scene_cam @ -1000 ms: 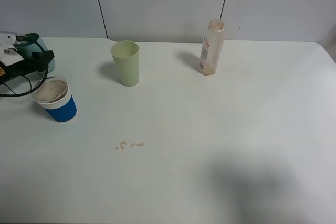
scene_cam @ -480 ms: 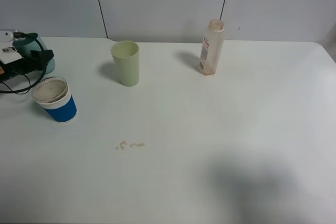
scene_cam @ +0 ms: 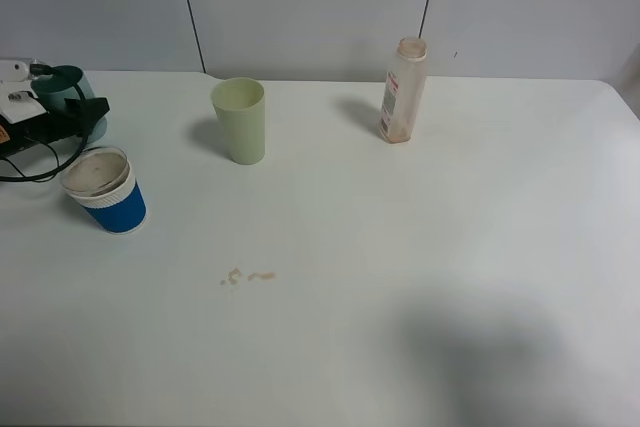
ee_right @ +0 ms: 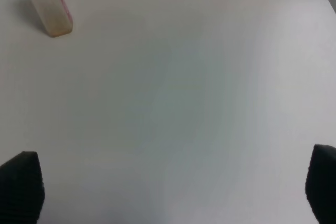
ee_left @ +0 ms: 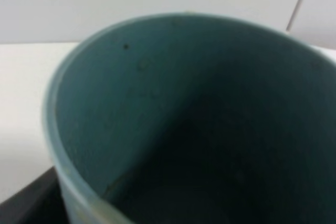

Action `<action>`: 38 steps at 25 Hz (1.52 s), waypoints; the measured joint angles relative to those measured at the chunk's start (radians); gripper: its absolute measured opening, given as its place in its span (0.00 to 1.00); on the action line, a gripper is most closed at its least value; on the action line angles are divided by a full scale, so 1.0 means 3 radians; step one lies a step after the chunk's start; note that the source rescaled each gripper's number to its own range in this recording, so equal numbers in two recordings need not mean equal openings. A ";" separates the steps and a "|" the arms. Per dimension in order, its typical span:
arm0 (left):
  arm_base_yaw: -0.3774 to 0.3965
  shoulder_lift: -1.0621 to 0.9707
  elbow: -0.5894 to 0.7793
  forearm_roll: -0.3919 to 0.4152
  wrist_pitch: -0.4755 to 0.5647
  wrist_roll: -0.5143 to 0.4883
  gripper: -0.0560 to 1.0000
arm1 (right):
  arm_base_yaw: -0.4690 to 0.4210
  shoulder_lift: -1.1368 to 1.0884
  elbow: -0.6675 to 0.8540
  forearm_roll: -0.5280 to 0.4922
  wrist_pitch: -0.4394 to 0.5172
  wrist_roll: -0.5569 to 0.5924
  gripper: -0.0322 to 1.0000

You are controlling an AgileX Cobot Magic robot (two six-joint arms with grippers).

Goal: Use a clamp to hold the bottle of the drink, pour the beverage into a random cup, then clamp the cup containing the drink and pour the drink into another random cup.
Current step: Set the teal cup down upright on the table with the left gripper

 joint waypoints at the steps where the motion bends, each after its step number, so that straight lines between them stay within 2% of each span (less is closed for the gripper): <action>1: 0.0000 0.0000 0.0000 0.0013 0.0000 0.0000 0.33 | 0.0000 0.0000 0.0000 0.0000 0.0000 0.0000 1.00; 4: 0.0000 0.0000 0.0000 0.0056 0.0000 -0.0015 0.34 | 0.0000 0.0000 0.0000 0.0000 0.0000 0.0000 1.00; 8: 0.0000 -0.0036 0.0000 0.0069 0.0025 -0.0247 0.53 | 0.0000 0.0000 0.0000 0.0000 0.0000 0.0000 1.00; 12: 0.0000 -0.0129 0.0003 0.0071 0.0101 -0.0440 0.60 | 0.0000 0.0000 0.0000 0.0000 0.0000 0.0000 1.00; 25: 0.0000 -0.0345 0.0006 0.0146 0.0368 -0.0451 0.60 | 0.0000 0.0000 0.0000 0.0000 0.0000 0.0000 1.00; 38: 0.0013 -0.0777 0.0009 0.0177 0.0434 -0.0451 0.60 | 0.0000 0.0000 0.0000 0.0000 0.0000 0.0000 1.00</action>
